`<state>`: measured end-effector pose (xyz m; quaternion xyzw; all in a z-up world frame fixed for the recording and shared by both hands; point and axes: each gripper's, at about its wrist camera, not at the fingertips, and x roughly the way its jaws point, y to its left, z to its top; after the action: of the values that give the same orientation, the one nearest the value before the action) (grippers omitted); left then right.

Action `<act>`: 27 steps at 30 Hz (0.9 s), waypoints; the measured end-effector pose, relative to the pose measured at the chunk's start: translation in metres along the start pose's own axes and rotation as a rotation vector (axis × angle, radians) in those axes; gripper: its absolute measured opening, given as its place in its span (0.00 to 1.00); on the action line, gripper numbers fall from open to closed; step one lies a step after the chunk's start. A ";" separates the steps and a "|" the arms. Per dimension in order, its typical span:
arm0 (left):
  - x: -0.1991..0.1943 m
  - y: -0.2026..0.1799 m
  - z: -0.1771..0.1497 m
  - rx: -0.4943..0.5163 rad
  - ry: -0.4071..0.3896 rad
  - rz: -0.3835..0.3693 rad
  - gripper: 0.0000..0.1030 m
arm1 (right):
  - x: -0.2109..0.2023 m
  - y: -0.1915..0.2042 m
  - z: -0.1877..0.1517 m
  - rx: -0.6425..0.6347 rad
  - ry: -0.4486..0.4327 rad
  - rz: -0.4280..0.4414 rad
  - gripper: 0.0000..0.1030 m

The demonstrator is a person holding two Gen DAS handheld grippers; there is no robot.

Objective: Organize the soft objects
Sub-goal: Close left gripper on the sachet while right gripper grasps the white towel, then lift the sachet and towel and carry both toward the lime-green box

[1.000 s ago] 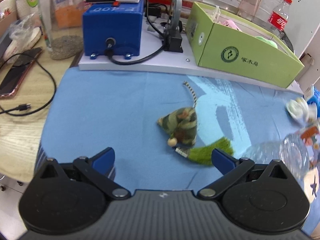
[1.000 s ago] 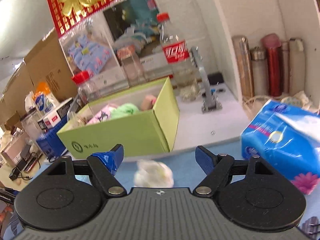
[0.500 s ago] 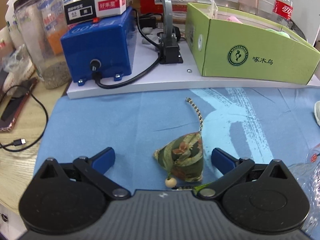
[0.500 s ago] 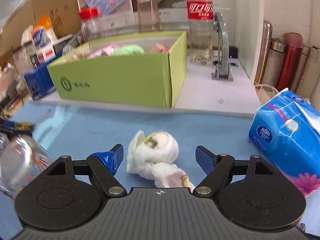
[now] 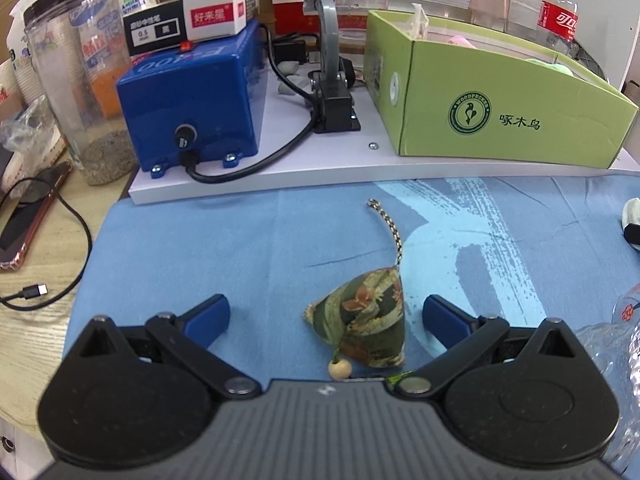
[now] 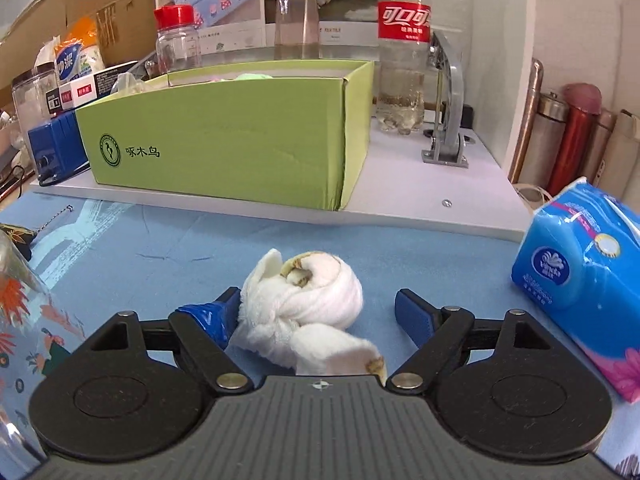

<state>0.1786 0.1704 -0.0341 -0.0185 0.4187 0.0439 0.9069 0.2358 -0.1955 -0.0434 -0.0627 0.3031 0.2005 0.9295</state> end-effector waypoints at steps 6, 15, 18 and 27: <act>-0.003 0.000 -0.004 -0.004 -0.010 -0.007 0.97 | 0.001 0.005 0.000 0.001 0.001 -0.025 0.69; -0.033 0.012 -0.008 -0.072 -0.068 -0.028 0.42 | -0.019 0.005 -0.004 0.040 0.008 0.026 0.27; -0.053 0.022 -0.011 -0.106 -0.088 -0.074 0.42 | -0.038 -0.001 -0.005 0.065 -0.020 0.032 0.27; -0.101 0.024 0.064 -0.124 -0.193 -0.263 0.41 | -0.091 -0.004 0.069 0.036 -0.223 0.072 0.27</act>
<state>0.1598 0.1925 0.0848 -0.1246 0.3200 -0.0479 0.9379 0.2080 -0.2126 0.0660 -0.0122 0.2033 0.2338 0.9507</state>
